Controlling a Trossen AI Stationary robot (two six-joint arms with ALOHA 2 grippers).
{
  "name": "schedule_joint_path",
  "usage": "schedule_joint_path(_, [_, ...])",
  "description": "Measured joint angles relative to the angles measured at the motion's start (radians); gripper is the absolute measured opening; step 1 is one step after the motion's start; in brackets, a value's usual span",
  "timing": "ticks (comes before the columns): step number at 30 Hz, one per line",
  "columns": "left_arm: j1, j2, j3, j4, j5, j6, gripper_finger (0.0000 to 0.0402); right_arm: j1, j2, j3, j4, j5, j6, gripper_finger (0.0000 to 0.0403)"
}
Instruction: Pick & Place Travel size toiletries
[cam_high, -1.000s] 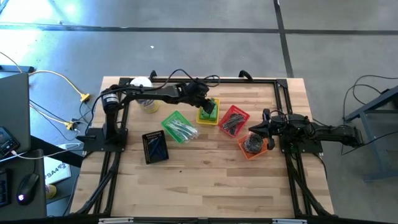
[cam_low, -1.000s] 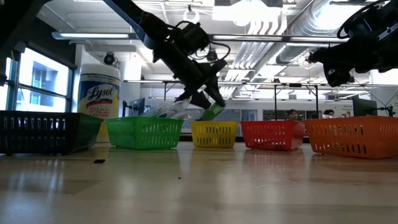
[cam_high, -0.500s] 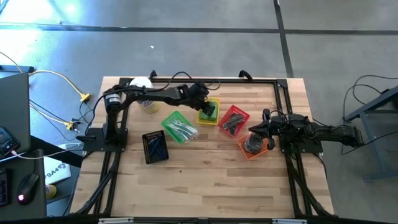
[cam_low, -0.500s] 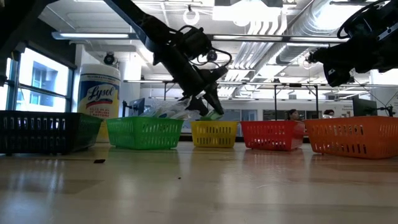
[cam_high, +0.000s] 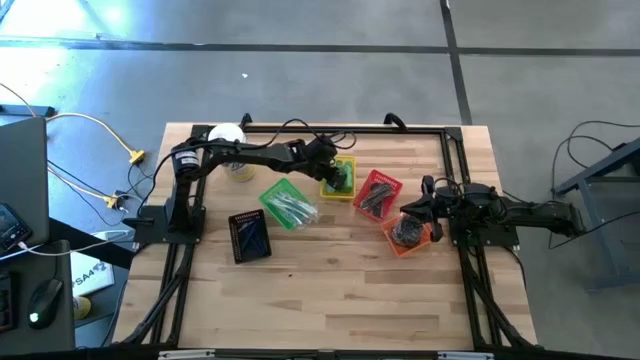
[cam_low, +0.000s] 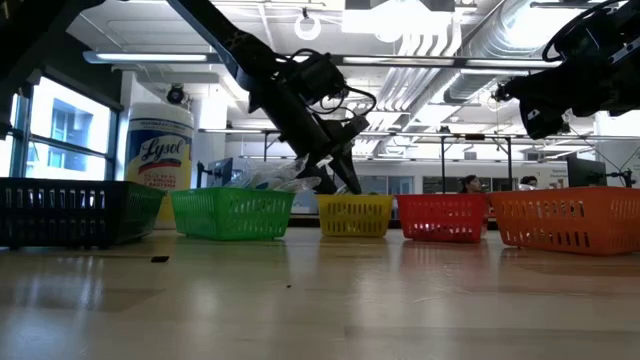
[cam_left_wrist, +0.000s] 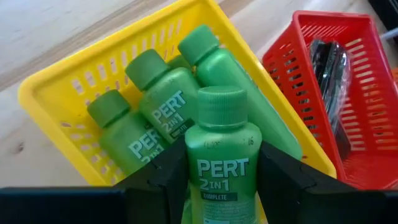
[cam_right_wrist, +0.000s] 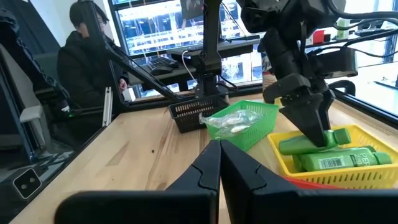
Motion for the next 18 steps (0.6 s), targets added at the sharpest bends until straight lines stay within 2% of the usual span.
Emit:
schedule_joint_path(10, [0.0,0.0,0.0,0.001,0.034,-0.001,0.0215,0.0,0.0,0.0,0.0,-0.003,0.0,0.0002])
schedule_joint_path(18, [0.0,-0.006,0.0,-0.003,0.039,0.0,0.0231,0.0,0.0,0.0,-0.001,-0.01,0.0,0.0002])
